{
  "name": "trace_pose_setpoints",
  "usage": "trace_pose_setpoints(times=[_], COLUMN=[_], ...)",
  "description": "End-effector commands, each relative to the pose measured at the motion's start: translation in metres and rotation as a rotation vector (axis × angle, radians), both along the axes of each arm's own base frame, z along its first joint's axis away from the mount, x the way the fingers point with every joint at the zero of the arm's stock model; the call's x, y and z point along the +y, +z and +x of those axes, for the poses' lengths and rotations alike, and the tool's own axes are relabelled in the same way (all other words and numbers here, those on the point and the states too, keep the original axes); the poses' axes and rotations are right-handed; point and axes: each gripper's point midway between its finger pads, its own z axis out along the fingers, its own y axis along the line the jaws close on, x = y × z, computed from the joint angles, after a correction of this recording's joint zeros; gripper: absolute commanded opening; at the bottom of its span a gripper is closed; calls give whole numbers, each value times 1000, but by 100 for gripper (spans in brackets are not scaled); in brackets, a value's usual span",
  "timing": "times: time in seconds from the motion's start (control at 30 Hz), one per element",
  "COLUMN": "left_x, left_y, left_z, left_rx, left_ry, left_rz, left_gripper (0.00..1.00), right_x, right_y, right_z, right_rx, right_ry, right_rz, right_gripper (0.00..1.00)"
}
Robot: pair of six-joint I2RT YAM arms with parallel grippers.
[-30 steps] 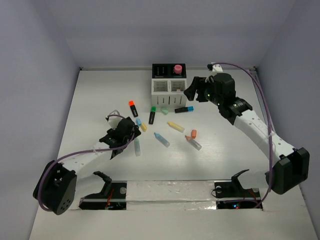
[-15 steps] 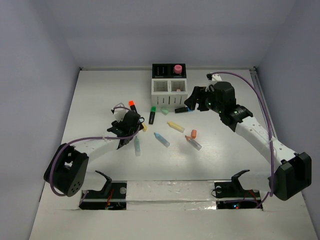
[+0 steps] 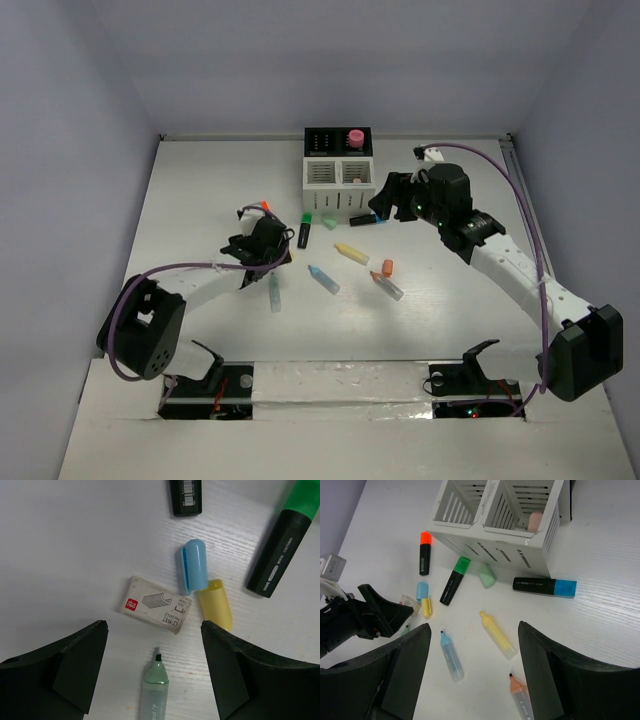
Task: Sort the stationery into containers
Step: Pick up the stationery from the center of the board.
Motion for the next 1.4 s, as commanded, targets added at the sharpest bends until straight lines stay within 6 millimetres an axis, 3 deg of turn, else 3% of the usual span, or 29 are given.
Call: trace_pose_setpoints(times=[0.0,0.4,0.8,0.93,1.17,1.27,1.37], left_x=[2,-1,4,3,5,4,2], left_y=[-1,0,-10,-14,-17,-6,23], left_z=[0,17,19,19,10,1,-8], left_rx=[37,46,63,71,84,76,23], left_ry=[-41,-61,-44,-47,-41,-51,-60], left_rz=[50,110,144,146,128,92,62], left_gripper=[72,71,66,58,31,25,23], right_x=[6,1,-3,-4,-6,-6,-7], right_y=[21,18,25,25,27,27,27], right_z=[0,-4,-8,-9,-10,-11,-11], right_rx=[-74,-81,-98,-99,-103,-103,-105], right_ry=[13,6,-2,-5,-13,-11,-16], right_rz=[43,29,32,33,32,32,34], right_gripper=[76,76,79,79,79,79,79])
